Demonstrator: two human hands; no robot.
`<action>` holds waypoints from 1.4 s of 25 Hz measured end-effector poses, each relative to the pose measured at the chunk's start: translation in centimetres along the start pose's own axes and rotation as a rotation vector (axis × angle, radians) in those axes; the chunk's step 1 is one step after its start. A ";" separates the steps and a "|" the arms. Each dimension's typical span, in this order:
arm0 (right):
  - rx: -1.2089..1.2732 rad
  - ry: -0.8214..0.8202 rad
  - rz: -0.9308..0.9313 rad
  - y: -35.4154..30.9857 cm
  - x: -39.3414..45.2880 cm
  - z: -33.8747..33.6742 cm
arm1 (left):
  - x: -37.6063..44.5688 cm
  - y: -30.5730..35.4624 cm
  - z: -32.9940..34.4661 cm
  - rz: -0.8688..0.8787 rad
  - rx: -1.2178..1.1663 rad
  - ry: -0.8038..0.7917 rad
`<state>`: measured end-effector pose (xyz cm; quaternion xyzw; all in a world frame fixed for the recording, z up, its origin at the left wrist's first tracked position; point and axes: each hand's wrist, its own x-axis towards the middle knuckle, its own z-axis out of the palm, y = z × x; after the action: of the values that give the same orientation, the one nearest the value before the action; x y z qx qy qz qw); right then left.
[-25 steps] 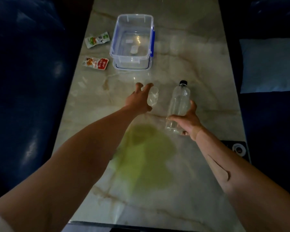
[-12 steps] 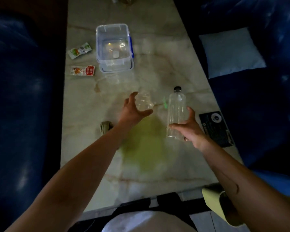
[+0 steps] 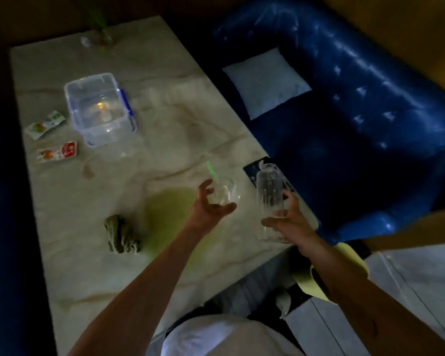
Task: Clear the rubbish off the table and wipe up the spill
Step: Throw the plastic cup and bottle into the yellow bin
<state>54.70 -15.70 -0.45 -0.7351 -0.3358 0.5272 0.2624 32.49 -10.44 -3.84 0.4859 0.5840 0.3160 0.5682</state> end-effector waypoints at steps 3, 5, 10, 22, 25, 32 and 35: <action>0.068 0.060 -0.032 2.8 -0.9 -4.2 | -0.4 0.5 4.3 0.001 -0.028 -0.139; 0.079 0.102 -0.015 4.4 -1.6 -7.1 | -0.9 0.9 7.3 0.011 -0.005 -0.225; 0.154 0.191 -0.011 8.5 -4.4 -14.9 | -2.1 3.1 16.1 0.125 0.164 -0.353; 0.433 0.373 0.139 21.3 -11.2 -29.5 | -4.6 4.1 36.8 0.154 0.344 -0.572; 0.530 0.405 0.181 24.7 -11.7 -31.1 | -5.0 4.1 40.5 0.135 0.485 -0.664; 0.646 0.510 0.372 30.7 -12.6 -31.1 | -4.9 2.9 46.4 0.054 0.612 -0.902; 0.665 0.539 0.445 33.0 -12.0 -30.5 | -4.4 1.8 48.6 0.051 0.714 -0.971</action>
<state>88.26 -46.89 -8.37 -0.7759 0.0964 0.4400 0.4417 79.53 -22.78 -8.10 0.7494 0.3160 -0.1440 0.5638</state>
